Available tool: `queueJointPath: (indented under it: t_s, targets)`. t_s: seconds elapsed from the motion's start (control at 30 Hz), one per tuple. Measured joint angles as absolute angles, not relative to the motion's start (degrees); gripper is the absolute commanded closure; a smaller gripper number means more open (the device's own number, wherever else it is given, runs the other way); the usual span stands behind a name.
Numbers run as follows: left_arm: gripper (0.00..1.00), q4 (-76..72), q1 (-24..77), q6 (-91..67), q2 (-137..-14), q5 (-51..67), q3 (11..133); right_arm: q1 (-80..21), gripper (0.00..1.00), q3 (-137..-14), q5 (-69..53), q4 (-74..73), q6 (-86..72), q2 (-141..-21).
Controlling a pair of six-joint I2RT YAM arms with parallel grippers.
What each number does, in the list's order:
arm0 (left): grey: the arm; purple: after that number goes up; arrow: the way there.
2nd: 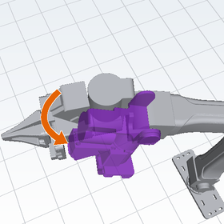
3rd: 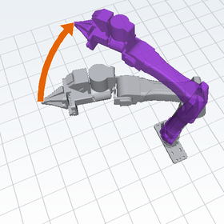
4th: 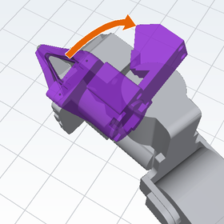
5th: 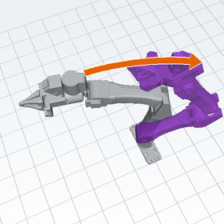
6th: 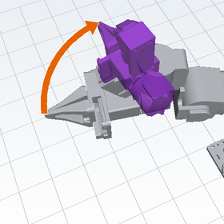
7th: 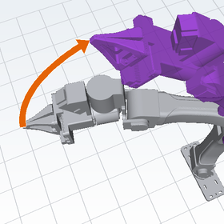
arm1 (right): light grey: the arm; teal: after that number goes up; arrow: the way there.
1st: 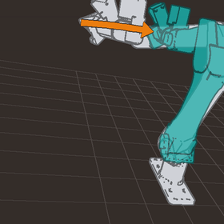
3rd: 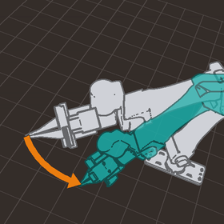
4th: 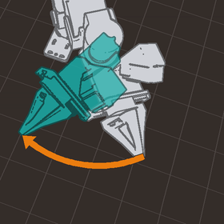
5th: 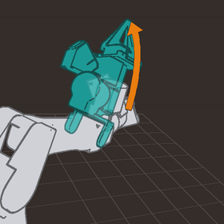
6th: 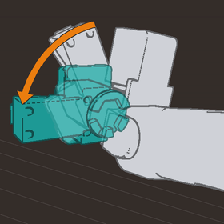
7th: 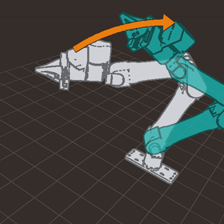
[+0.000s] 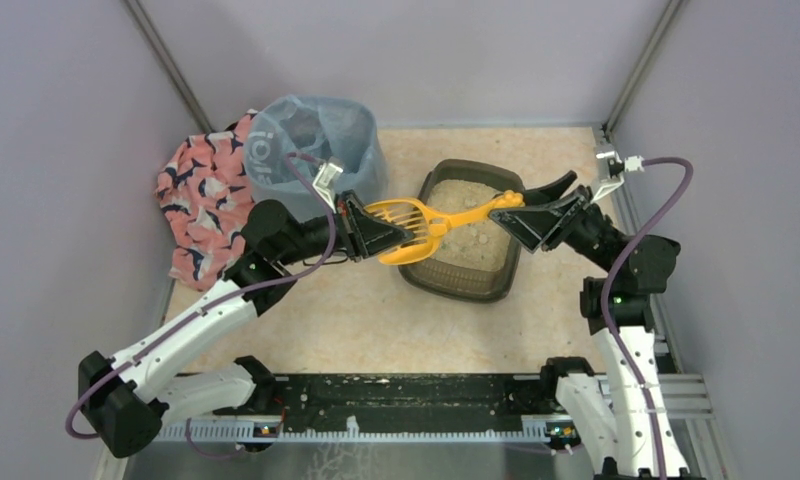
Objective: Clean the litter box
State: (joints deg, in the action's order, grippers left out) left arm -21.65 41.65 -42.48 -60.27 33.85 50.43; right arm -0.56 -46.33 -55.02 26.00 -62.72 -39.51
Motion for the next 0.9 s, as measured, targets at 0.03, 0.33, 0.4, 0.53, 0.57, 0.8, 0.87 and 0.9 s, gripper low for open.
queueJointPath:
  t_s: [0.03,0.33,0.4,0.53,0.57,0.8,0.87,0.9]
  targets:
    - [1.0,-22.5,41.6,-42.7,-59.9,33.3,49.6,-0.6,0.35,-45.6,-54.3,27.7,-63.3,-39.5]
    - [1.0,-27.9,41.6,-46.5,-61.3,31.5,45.8,-1.1,0.41,-41.2,-50.9,44.8,-71.3,-44.8]
    - [1.0,-28.5,41.6,-46.8,-61.9,31.5,45.6,-2.2,0.42,-41.2,-50.4,47.2,-72.2,-46.6]
    - [1.0,-28.8,41.6,-47.1,-62.5,31.0,45.3,-6.0,0.46,-41.3,-49.2,44.3,-69.5,-47.4]
    - [1.0,-28.8,41.6,-47.1,-62.5,30.9,45.3,-7.0,0.49,-41.3,-49.0,43.5,-68.5,-47.2]
    - [1.0,-29.1,41.6,-47.2,-63.0,30.4,45.3,-8.9,0.84,-41.3,-48.0,38.8,-63.9,-44.7]
    - [1.0,-29.1,41.6,-47.4,-63.3,30.3,45.3,-8.9,1.0,-41.3,-47.9,38.0,-63.0,-44.2]
    - [1.0,-29.2,41.6,-47.6,-63.4,30.3,45.3,-8.9,1.0,-41.3,-47.8,37.8,-62.5,-44.2]
